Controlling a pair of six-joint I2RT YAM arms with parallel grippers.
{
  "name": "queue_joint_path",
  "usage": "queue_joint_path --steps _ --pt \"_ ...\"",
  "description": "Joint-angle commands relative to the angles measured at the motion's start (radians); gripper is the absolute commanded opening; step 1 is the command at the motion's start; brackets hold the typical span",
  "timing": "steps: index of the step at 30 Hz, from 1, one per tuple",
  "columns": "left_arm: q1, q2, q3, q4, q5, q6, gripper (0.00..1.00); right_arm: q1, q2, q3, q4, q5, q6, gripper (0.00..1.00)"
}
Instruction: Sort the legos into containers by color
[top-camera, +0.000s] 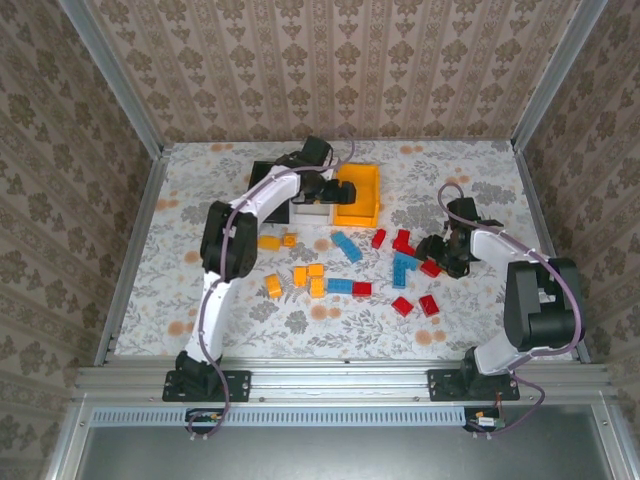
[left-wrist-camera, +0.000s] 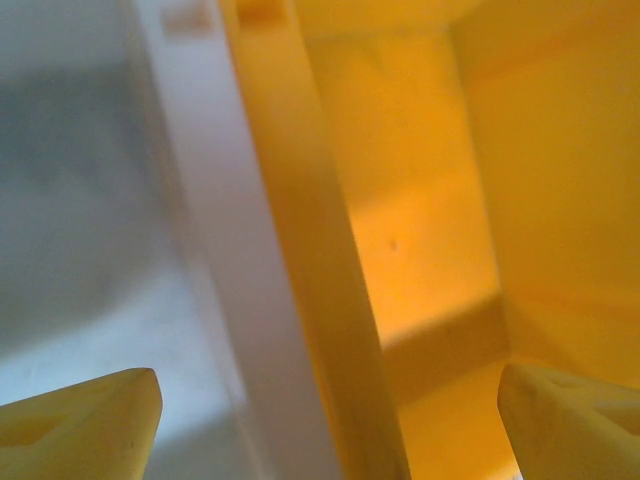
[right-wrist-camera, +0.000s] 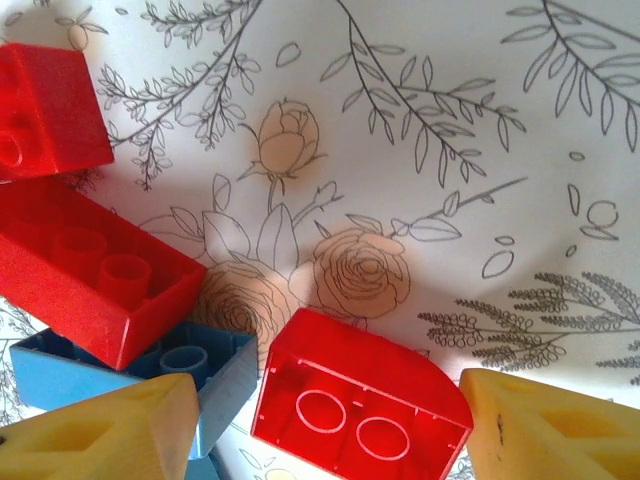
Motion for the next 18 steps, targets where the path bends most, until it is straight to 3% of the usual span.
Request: queue_joint_path --steps 1,15,18 --pt "0.016 -0.176 -0.088 0.033 -0.007 -0.005 0.90 -0.003 0.045 0.012 -0.020 0.060 0.049 0.68" --pt "0.134 -0.595 -0.534 0.111 -0.023 0.003 0.91 0.001 0.131 0.033 -0.020 0.112 0.060 0.64" --pt "0.162 -0.654 -0.609 0.122 -0.026 0.003 0.91 0.010 0.142 0.037 -0.020 0.112 0.057 0.57"
